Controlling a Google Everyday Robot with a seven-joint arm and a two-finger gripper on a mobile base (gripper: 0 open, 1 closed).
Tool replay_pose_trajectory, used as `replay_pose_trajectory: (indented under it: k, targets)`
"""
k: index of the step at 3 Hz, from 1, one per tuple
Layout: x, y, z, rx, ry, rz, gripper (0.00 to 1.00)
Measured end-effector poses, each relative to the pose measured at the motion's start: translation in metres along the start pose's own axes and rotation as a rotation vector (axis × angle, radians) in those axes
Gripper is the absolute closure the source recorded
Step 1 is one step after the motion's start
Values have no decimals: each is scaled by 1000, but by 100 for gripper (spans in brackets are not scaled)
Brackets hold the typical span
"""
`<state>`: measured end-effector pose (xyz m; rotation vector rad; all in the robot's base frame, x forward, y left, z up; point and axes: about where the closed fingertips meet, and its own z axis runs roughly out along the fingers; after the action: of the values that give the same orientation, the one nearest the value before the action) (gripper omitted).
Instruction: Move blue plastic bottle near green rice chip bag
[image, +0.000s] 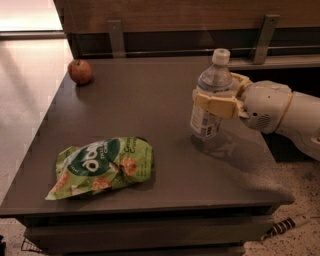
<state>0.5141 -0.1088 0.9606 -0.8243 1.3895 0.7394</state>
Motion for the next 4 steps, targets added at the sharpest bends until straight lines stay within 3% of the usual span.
replay_pose_trajectory:
  k: [2, 3, 4]
  targets:
    - [30, 37, 15, -106, -57, 30, 100]
    - [43, 48, 21, -139, -52, 36, 100]
    - [39, 48, 21, -139, -51, 36, 100]
